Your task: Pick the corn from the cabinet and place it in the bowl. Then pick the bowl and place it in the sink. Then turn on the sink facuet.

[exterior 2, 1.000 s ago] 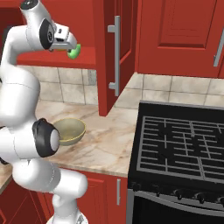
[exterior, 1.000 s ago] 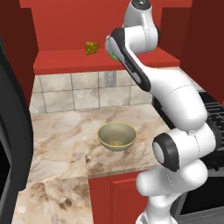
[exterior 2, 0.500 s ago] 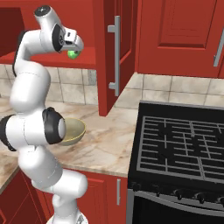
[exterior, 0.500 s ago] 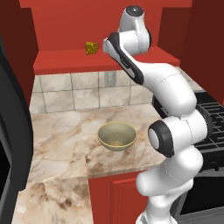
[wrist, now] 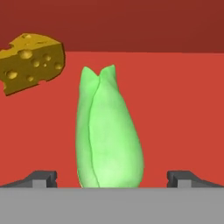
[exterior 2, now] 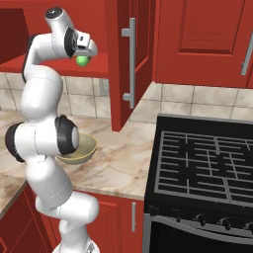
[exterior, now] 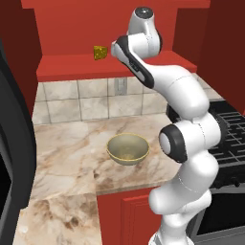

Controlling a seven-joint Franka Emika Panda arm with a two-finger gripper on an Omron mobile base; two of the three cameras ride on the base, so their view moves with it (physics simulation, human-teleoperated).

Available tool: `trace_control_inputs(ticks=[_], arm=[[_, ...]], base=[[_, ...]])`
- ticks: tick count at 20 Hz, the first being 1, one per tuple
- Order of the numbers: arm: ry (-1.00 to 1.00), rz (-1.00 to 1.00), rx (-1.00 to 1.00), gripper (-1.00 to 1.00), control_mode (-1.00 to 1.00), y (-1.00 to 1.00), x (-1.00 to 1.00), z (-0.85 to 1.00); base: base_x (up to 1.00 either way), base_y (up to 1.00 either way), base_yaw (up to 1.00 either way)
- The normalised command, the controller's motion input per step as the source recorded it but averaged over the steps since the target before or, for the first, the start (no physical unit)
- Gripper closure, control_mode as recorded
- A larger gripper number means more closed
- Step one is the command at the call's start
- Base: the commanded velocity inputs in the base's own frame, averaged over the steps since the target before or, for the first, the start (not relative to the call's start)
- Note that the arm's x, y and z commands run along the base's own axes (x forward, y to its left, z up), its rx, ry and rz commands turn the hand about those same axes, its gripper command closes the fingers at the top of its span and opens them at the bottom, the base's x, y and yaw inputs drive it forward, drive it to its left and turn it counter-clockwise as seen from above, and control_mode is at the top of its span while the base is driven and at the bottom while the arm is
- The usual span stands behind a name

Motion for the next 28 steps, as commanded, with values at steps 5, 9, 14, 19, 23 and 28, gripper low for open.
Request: trace_control_inputs(ticks=[5,9,14,19,23,28], arm=[[0.00,0.00,0.00,-1.00,-1.00,0.00,0.20,-0.23],[0.00,0.00,0.00,-1.00,-1.00,0.00,0.07,-0.26],[0.00,0.00,0.00,1.00,-1.00,0.00,0.03,-0.23],[0.00,0.00,0.00,1.00,-1.00,0.00,-0.07,-0.06],[-0.04,0.00,0.00,1.00,-1.00,0.00,-0.52,0.00],[-0.13,0.00,0.00,1.00,-1.00,0.00,-0.97,-0.05]], base=[[0.00,0.00,0.00],[0.00,0.00,0.00],[0.00,0.00,0.00],[0.00,0.00,0.00],[0.00,0.00,0.00],[0.00,0.00,0.00]])
